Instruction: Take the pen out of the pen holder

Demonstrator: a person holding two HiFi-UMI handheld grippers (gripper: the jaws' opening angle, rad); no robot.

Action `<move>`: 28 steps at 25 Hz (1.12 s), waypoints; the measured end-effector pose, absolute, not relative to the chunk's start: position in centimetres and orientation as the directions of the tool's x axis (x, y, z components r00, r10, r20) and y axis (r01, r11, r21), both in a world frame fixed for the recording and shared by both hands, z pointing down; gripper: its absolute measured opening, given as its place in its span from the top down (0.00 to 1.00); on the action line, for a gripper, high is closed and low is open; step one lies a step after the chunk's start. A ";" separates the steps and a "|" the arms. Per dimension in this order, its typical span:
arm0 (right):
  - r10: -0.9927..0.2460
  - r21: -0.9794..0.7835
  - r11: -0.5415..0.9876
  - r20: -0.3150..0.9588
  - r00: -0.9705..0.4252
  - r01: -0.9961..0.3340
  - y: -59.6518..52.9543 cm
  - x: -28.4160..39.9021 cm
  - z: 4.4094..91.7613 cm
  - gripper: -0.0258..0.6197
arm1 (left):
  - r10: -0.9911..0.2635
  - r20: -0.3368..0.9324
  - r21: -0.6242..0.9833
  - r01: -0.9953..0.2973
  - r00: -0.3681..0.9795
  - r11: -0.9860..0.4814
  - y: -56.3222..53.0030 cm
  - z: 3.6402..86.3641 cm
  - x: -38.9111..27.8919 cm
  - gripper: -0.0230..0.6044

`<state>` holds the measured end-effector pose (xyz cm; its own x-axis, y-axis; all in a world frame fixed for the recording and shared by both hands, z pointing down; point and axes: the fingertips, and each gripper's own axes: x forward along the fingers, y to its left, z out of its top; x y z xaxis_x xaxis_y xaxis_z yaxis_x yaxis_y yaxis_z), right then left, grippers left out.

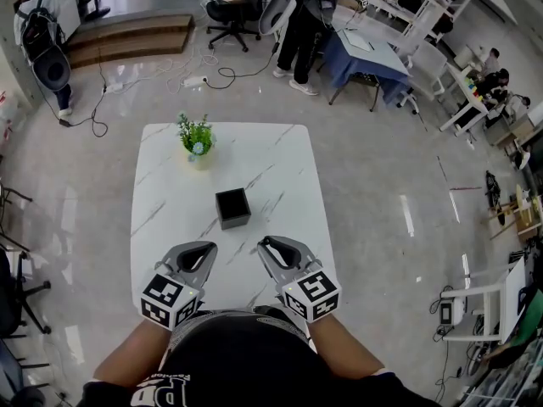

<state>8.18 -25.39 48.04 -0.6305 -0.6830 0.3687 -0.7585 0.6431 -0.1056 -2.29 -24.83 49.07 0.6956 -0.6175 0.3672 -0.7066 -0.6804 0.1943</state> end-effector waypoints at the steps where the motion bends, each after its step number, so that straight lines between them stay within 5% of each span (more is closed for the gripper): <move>1: -0.682 -0.106 0.644 0.369 -0.632 -0.757 -25.4 8.2 48.0 0.86 | -0.617 0.367 0.194 -0.706 0.697 -0.682 -24.9 49.0 -2.2 0.87; 28: -0.661 -0.123 0.657 0.381 -0.647 -0.744 -25.7 7.8 48.6 0.86 | -0.632 0.367 0.191 -0.720 0.683 -0.667 -25.6 49.0 -2.8 0.87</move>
